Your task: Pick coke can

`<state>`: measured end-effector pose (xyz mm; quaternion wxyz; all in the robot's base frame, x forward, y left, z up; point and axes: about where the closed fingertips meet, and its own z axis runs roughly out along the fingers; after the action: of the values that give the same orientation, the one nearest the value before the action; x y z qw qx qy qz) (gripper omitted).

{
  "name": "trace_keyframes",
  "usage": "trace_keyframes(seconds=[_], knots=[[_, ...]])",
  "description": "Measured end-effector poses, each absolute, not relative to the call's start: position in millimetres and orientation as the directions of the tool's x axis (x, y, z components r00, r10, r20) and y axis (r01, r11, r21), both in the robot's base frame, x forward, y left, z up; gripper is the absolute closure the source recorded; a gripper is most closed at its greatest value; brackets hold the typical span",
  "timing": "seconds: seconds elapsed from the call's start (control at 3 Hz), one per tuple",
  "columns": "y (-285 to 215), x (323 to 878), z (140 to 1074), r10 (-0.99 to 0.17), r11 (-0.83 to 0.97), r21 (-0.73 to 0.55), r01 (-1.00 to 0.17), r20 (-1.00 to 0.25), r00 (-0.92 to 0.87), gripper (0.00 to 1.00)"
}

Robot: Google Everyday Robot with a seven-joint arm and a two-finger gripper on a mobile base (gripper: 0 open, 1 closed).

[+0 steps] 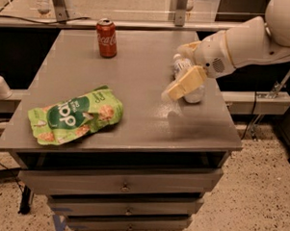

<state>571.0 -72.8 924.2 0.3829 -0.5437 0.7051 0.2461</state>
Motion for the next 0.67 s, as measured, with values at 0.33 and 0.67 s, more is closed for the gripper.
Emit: trace_keyframes(seconds=[0.33,0.67], knots=[[-45,618,916,-0.569,0.255,-0.143,-0.956,-0.822,-0.029,0.00],[-8,664,913,-0.518,0.257,-0.163,-0.953,-0.855,0.007,0.00]])
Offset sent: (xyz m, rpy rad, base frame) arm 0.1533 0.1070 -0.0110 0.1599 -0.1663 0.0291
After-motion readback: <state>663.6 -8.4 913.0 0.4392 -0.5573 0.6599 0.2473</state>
